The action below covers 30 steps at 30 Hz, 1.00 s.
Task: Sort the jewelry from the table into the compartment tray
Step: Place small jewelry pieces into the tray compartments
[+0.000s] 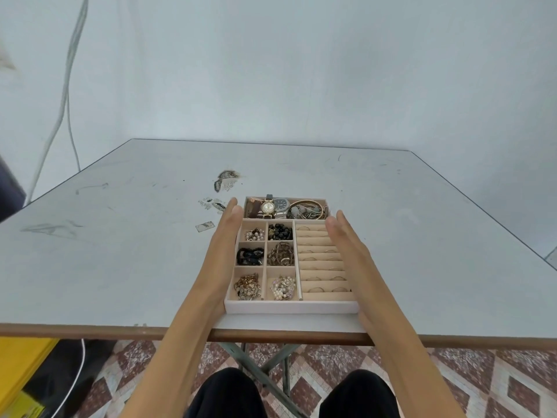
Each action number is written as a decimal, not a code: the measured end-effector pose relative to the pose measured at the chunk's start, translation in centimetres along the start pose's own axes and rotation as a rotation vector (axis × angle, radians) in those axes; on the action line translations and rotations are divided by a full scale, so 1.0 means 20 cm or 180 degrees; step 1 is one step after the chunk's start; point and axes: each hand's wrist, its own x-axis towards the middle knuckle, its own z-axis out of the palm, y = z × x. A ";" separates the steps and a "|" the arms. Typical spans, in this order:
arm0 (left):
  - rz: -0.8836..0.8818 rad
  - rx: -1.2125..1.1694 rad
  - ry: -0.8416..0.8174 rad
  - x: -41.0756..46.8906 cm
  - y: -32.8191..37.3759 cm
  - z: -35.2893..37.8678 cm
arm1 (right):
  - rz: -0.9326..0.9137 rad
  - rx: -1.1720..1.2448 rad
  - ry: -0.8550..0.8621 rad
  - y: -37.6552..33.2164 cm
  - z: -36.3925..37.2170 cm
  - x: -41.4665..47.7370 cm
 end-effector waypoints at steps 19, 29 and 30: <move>0.0015 0.0141 -0.0274 0.67 0.25 0.06 | -0.0056 0.0479 0.0092 -0.05 0.01 0.78; -0.0032 0.0125 -0.0253 0.90 0.09 0.04 | -0.0047 0.0434 0.0160 0.03 0.05 1.02; 0.0003 0.0090 -0.0227 0.89 0.09 0.05 | -0.0023 0.0406 0.0163 0.05 0.05 1.05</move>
